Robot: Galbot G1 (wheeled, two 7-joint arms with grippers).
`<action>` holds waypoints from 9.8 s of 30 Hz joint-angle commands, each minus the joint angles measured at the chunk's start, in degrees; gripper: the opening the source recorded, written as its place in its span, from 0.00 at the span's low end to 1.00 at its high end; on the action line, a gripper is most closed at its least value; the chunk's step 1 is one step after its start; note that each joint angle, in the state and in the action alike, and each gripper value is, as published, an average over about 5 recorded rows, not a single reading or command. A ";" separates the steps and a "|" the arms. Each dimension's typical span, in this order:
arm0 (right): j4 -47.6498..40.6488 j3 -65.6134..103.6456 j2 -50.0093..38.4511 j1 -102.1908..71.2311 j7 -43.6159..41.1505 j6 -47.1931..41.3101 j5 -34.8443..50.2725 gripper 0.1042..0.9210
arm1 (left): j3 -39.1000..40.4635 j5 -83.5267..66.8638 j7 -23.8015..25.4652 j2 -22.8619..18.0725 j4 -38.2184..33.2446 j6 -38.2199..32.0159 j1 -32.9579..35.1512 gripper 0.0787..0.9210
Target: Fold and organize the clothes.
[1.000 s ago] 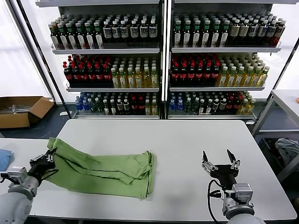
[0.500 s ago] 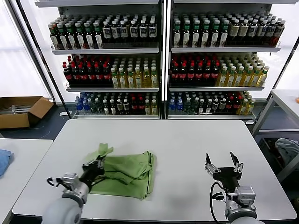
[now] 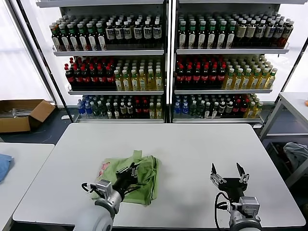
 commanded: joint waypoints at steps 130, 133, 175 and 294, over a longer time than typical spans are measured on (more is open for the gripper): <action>-1.36 0.80 -2.16 0.51 0.92 0.38 1.73 0.88 | -2.60 -6.98 -0.92 7.46 -14.15 0.46 2.12 0.04; -1.05 0.45 -1.11 -0.34 0.92 0.38 0.36 0.88 | 7.07 2.92 0.09 3.03 -12.72 0.09 3.82 0.04; -13.09 -17.33 2.27 17.68 11.99 -6.68 34.13 0.88 | -8.73 -6.25 -7.78 5.27 -4.19 -1.24 -3.35 0.74; 0.31 3.50 -4.54 -4.73 3.72 5.91 -7.26 0.88 | -8.31 4.53 -3.67 -0.89 -7.72 -9.82 6.73 0.88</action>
